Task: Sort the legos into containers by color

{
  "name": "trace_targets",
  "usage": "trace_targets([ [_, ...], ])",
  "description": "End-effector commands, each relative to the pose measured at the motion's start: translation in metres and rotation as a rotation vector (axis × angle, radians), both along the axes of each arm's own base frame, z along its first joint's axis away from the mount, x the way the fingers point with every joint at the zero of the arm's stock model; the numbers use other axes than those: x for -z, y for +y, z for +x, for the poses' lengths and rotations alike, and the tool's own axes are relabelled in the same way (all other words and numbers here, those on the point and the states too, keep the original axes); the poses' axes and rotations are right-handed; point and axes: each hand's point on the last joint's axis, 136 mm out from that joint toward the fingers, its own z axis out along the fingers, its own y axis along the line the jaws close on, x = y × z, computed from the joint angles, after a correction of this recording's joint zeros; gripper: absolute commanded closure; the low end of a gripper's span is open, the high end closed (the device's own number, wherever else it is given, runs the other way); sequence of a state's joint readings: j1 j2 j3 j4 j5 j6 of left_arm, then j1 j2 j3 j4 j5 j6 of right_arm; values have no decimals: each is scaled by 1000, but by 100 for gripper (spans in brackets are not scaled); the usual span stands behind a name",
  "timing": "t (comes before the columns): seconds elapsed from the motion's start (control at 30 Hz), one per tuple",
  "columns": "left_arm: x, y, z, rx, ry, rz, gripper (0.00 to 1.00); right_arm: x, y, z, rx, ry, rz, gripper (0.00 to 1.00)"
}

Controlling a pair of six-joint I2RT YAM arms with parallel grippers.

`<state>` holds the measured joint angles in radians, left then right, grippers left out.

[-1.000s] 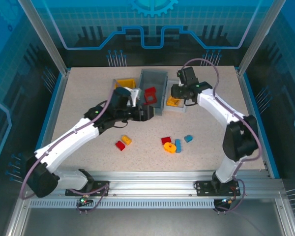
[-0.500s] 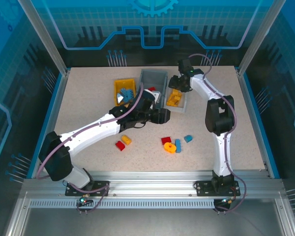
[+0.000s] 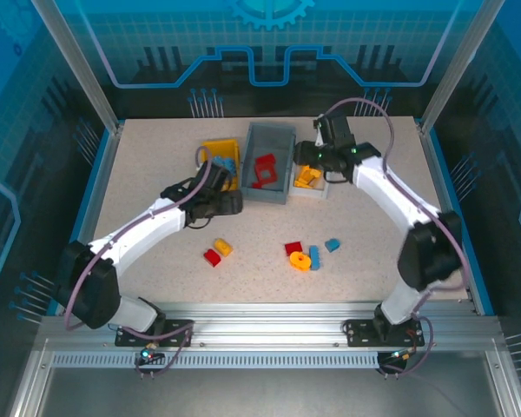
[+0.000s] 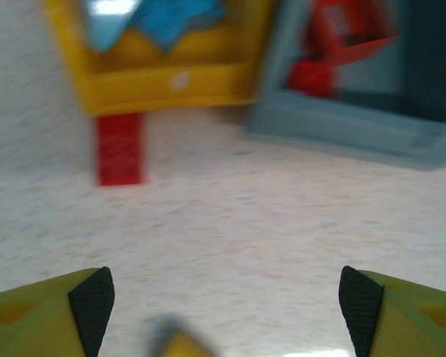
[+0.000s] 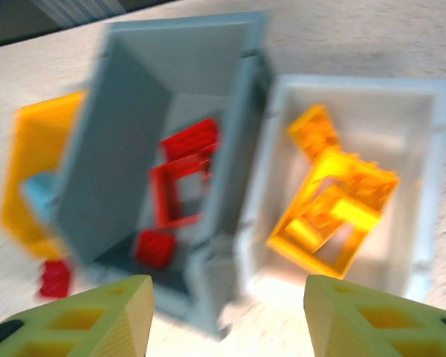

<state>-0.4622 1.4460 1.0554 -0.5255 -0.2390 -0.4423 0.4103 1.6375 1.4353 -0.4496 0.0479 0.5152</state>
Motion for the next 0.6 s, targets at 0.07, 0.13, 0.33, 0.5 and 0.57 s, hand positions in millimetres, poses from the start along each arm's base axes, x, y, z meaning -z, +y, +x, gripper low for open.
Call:
trace_targets([
  [0.07,46,21,2,76,128,92,16,4,71,-75,-254,-122,50,40],
  [0.13,59,27,10,77,151,122,16,15,84,-100,-297,-112,59,39],
  [0.33,91,40,36,37,192,122,17,36,100,-149,-343,-67,82,38],
  [0.5,100,44,55,-2,215,94,29,43,104,-163,-353,-49,82,38],
  [0.57,100,42,62,-6,204,78,32,42,104,-165,-355,-51,83,38],
])
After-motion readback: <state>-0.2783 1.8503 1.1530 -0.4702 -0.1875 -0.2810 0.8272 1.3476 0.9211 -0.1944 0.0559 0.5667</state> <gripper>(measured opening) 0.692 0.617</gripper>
